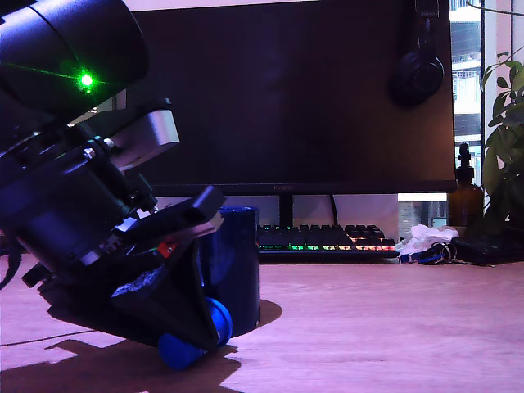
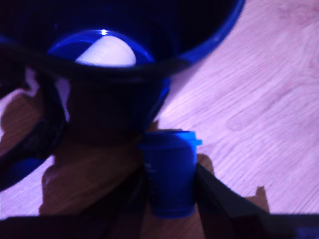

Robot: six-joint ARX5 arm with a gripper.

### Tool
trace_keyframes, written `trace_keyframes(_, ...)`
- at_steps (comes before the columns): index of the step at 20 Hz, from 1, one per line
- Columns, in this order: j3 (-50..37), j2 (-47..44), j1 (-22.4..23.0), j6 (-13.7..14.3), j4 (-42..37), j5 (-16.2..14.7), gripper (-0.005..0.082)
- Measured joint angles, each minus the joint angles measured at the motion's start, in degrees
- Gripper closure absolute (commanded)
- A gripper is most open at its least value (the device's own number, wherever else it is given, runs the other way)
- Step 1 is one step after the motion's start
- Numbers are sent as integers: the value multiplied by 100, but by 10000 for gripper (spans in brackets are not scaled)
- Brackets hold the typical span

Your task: Pick up the coffee capsules on the table and drop them inside the coffee cup

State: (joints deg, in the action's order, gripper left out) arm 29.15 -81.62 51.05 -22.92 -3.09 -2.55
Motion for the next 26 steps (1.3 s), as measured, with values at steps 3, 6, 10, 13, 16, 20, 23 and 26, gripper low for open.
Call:
trace_keyframes(3,0,0,0,0,-105,-39,622)
trace_keyframes(6,0,0,-7,48,-125,-192,622)
trace_keyframes(10,0,120,-9,94,-70,-557,622)
trace_keyframes(13,0,542,-11,136,-37,-800,622)
trace_keyframes(16,0,1008,-11,199,-50,-1104,622)
trace_keyframes(20,0,1537,-11,210,-109,-1198,622)
trace_keyframes(23,0,1821,-87,280,-125,-1143,622)
trace_keyframes(26,153,1864,-234,645,-66,-988,622)
